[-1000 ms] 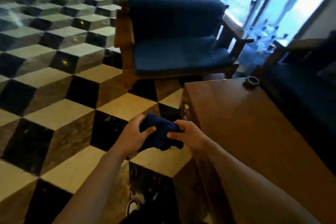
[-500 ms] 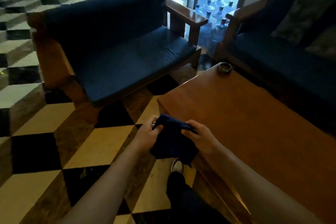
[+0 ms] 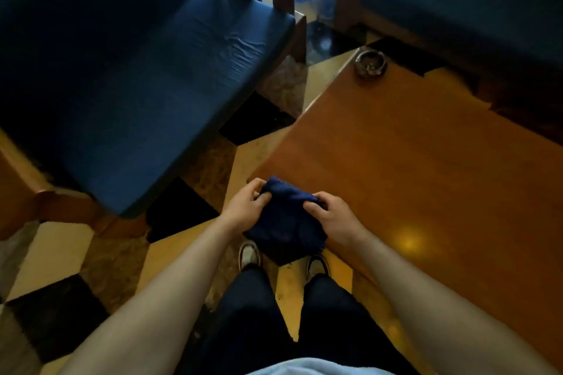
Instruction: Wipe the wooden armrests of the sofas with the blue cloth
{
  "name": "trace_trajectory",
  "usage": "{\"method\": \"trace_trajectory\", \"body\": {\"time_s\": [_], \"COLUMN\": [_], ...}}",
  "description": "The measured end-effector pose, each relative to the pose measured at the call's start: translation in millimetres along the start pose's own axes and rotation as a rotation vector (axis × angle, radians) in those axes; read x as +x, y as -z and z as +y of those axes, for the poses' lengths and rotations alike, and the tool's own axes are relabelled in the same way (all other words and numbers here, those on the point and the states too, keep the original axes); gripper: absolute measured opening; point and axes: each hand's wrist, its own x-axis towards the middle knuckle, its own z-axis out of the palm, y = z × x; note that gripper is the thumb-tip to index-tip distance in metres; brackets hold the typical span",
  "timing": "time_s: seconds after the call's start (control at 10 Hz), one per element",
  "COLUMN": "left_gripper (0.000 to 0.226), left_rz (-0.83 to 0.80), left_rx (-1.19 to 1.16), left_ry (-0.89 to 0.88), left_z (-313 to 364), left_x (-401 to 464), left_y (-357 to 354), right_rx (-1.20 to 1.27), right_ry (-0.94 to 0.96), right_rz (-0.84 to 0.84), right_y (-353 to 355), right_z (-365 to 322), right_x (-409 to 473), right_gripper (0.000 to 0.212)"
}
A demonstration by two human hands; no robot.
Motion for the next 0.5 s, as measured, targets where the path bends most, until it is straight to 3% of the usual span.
{"method": "trace_trajectory", "body": {"time_s": [0.1,0.3,0.4,0.5], "left_gripper": [0.006,0.056,0.060,0.058], "left_rz": [-0.020,-0.103,-0.166,-0.202], "left_rx": [0.051,0.265,0.429,0.521], "left_ry": [-0.007,-0.009,-0.078,-0.135], "left_z": [-5,-2,11,28], "left_x": [32,129,154,163], "left_y": [9,32,45,59], "right_rx": [-0.001,-0.018,-0.049,-0.071], "right_ry": [-0.065,-0.410,-0.614,-0.665], "right_rz": [0.033,0.493,0.571,0.575], "right_y": [-4,-6,5,8], "right_z": [-2,-12,-8,-12], "right_x": [20,80,81,75], "right_gripper": [0.012,0.051,0.058,0.053]}}
